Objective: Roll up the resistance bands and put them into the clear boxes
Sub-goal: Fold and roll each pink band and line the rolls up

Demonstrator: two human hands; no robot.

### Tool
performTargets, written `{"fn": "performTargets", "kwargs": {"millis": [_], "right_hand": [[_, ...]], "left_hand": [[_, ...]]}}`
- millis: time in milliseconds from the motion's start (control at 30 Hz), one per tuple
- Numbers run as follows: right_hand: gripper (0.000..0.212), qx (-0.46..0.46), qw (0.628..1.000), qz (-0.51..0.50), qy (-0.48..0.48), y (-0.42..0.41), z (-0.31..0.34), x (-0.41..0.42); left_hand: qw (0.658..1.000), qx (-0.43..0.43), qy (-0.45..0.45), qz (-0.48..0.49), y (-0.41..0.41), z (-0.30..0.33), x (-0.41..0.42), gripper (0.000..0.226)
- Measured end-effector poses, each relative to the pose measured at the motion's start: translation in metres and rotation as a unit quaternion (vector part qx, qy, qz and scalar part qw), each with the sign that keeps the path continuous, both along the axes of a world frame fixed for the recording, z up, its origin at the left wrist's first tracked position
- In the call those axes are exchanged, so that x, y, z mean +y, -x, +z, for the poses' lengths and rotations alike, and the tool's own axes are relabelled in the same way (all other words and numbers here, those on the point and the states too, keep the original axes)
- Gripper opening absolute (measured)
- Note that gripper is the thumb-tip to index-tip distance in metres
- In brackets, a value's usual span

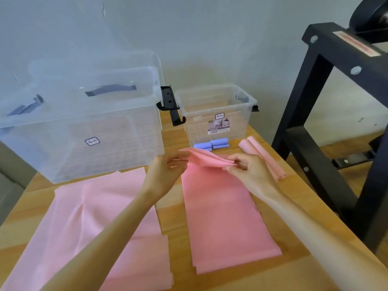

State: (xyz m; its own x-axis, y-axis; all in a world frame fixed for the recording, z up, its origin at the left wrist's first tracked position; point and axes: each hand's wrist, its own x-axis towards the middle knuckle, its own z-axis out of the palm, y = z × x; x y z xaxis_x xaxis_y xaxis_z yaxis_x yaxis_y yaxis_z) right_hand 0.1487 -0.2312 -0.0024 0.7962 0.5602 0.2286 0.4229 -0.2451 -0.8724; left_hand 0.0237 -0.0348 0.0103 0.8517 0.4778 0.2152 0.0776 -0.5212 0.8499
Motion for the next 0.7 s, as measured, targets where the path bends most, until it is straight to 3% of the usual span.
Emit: {"fn": "performTargets", "kwargs": {"millis": [267,433,533,700], "right_hand": [[0.021,0.049,0.997,-0.009,-0.052,-0.004,-0.003,-0.008],[0.019,-0.022,0.998,-0.049,-0.024,-0.021,-0.003,0.009],[0.025,-0.035,0.997,-0.058,-0.044,-0.025,-0.005,0.017],[0.029,-0.034,0.998,-0.050,-0.017,-0.036,-0.017,0.026]], "left_hand": [[0.999,0.000,-0.045,-0.010,-0.001,-0.003,0.003,0.030],[0.999,-0.036,-0.023,0.006,-0.015,-0.011,0.001,0.037],[0.996,-0.064,-0.054,0.024,-0.018,-0.020,0.001,0.034],[0.998,-0.013,-0.069,-0.006,-0.030,-0.033,0.007,0.050]]}}
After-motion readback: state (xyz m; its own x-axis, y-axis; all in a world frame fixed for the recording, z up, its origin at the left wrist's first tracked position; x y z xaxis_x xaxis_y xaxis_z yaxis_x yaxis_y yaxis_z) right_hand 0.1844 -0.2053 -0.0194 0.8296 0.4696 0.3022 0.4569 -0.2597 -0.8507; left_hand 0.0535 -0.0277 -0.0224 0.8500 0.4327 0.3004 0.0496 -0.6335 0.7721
